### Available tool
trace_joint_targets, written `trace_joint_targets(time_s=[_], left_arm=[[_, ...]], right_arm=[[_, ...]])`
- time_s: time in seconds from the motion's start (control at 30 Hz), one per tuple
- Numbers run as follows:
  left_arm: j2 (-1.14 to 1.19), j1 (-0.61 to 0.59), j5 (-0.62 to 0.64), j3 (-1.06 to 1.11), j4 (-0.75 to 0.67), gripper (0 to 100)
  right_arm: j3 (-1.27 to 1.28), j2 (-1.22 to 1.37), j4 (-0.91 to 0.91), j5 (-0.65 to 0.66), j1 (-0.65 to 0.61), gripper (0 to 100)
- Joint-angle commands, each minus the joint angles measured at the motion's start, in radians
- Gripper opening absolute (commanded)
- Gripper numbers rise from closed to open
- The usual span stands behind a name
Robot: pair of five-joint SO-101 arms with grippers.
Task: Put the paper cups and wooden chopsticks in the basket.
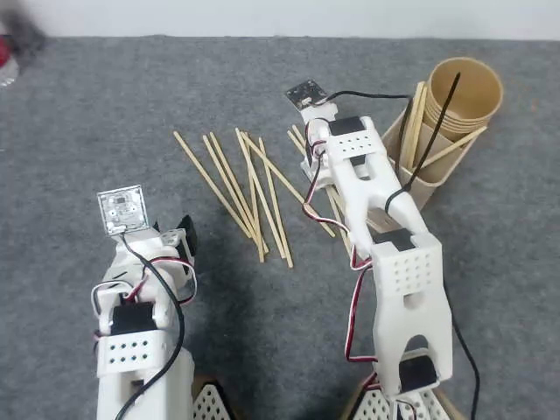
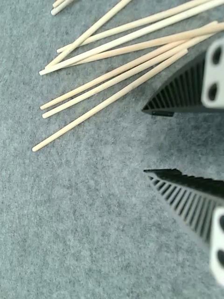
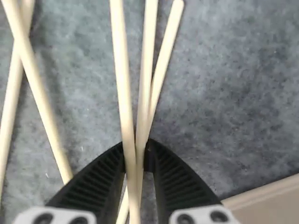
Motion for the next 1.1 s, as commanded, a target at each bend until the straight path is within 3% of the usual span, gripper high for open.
trace_joint_targets(time_s=[0.0, 0.4, 0.83, 1.07], left_arm=[[-0.015, 0.009, -0.005, -0.005, -0.023, 18], [-0.015, 0.009, -0.005, -0.005, -0.023, 18], [-0.015, 0.009, -0.005, -0.005, -0.023, 18], [-0.015, 0.009, -0.005, -0.005, -0.023, 18]], right_arm=[[-0.034, -0.105, 0.021, 0.014, -0.05, 0.7], [-0.034, -0.36, 0.179, 0.014, -0.174, 0.7], [-0.034, -0.654, 0.177, 0.015, -0.205, 0.7], [-0.034, -0.802, 0.11, 0.155, -0.315, 0.7]])
